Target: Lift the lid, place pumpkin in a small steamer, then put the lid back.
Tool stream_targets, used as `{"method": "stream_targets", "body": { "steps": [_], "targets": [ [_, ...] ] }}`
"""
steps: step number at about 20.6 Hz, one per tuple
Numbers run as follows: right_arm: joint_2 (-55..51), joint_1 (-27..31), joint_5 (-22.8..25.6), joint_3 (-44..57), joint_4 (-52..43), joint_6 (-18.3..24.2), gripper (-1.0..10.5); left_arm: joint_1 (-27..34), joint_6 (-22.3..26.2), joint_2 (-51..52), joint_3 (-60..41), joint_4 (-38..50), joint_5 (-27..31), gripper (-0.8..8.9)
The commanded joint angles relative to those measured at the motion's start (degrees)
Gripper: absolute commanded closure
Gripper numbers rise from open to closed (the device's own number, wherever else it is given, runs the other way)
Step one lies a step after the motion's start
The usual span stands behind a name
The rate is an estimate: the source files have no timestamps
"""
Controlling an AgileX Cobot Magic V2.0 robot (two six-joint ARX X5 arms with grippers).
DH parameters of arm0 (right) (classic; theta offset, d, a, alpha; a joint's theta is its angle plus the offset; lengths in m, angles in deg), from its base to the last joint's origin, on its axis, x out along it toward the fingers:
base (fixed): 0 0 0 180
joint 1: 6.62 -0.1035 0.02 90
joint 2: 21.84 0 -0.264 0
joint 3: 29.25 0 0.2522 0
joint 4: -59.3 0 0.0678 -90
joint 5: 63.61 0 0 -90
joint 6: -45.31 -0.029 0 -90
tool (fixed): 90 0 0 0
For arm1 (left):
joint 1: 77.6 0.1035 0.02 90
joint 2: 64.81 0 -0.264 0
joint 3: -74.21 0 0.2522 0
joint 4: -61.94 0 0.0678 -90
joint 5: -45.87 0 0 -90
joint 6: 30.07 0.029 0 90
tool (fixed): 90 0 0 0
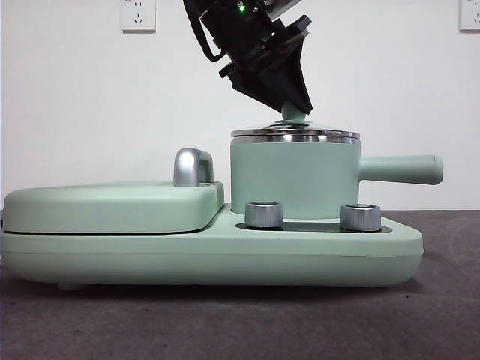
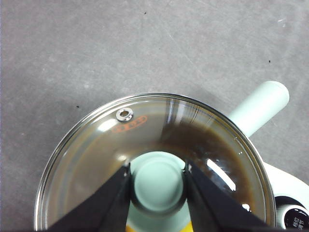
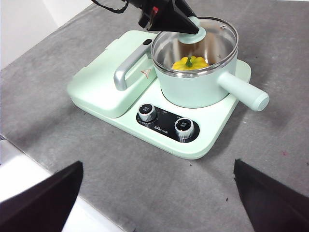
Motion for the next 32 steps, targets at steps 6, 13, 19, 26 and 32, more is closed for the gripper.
{"method": "stream_targets", "body": {
  "steps": [6,13,19,26,32],
  "targets": [
    [0.2,-0.4,0.2,-0.5,-0.8,-0.7,4.5,-0.2,0.0,-1.0,1.9,-0.8,0.1,7.32],
    [0.2,-0.4,0.2,-0.5,-0.8,-0.7,4.5,-0.2,-0.2,-1.1,1.9,-0.2,0.1,5.09],
    [0.2,-0.4,0.2,-0.5,-0.8,-0.7,4.5,0.5,-6.3,1.0,2.1,-1.8,0.1,4.3],
    [0.2,-0.4,-0.1,-0.5,-0.8,-0.7,4.5,1.3,-10.1,12.9,2.1,-19.6,0.1,4.31],
    [0.2,-0.4,-0.3,-0.5,-0.8,-0.7,4.5,1.8,-13.7,26.9,-0.6,-31.3,0.0,4.31]
  ]
}}
